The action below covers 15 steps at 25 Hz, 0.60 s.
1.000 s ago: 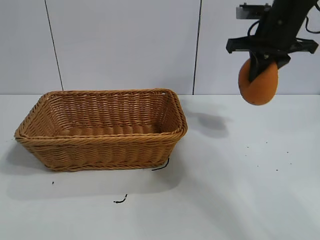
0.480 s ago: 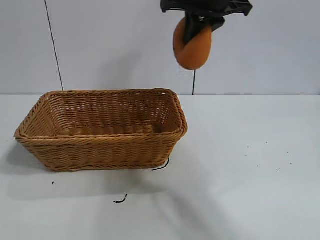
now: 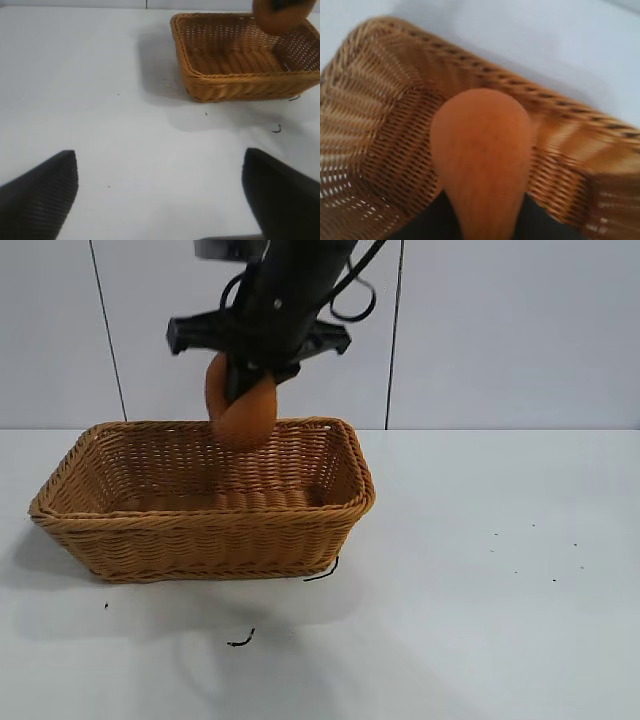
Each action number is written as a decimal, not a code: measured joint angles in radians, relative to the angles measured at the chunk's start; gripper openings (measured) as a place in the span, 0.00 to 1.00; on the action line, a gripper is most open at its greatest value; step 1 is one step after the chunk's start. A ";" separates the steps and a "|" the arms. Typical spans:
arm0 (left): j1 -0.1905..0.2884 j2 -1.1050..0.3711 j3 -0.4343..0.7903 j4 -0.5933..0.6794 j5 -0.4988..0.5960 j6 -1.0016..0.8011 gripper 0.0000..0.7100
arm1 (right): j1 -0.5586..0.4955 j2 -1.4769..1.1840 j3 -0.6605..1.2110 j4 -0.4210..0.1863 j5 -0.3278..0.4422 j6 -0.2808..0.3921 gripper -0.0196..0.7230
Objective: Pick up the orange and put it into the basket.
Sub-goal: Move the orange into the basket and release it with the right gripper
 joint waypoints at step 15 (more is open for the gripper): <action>0.000 0.000 0.000 0.000 0.000 0.000 0.90 | -0.001 0.087 -0.222 -0.022 0.223 0.000 0.95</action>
